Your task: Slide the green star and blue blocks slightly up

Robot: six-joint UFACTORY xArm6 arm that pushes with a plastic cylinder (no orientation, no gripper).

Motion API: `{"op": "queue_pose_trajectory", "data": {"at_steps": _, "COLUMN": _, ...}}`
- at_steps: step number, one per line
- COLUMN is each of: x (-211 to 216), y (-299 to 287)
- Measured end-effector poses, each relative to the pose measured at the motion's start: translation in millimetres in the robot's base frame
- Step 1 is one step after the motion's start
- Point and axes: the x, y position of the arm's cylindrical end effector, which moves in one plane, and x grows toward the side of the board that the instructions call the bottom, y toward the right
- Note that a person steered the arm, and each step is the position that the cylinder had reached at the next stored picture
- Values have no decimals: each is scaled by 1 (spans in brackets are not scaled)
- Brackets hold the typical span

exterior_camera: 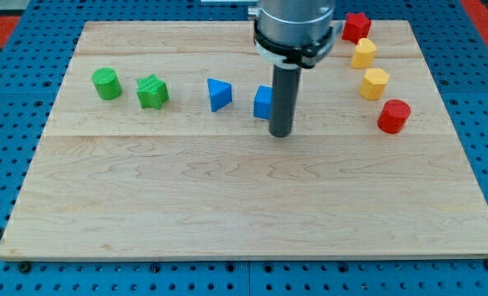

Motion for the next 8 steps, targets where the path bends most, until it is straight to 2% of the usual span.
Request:
{"op": "queue_pose_trajectory", "data": {"at_steps": 1, "x": -22, "y": -45}}
{"op": "queue_pose_trajectory", "data": {"at_steps": 2, "x": -35, "y": -35}}
{"op": "queue_pose_trajectory", "data": {"at_steps": 3, "x": -20, "y": -46}}
{"op": "queue_pose_trajectory", "data": {"at_steps": 5, "x": -31, "y": -120}}
{"op": "queue_pose_trajectory", "data": {"at_steps": 6, "x": -15, "y": -163}}
{"op": "queue_pose_trajectory", "data": {"at_steps": 7, "x": -48, "y": -164}}
{"op": "queue_pose_trajectory", "data": {"at_steps": 8, "x": -46, "y": -166}}
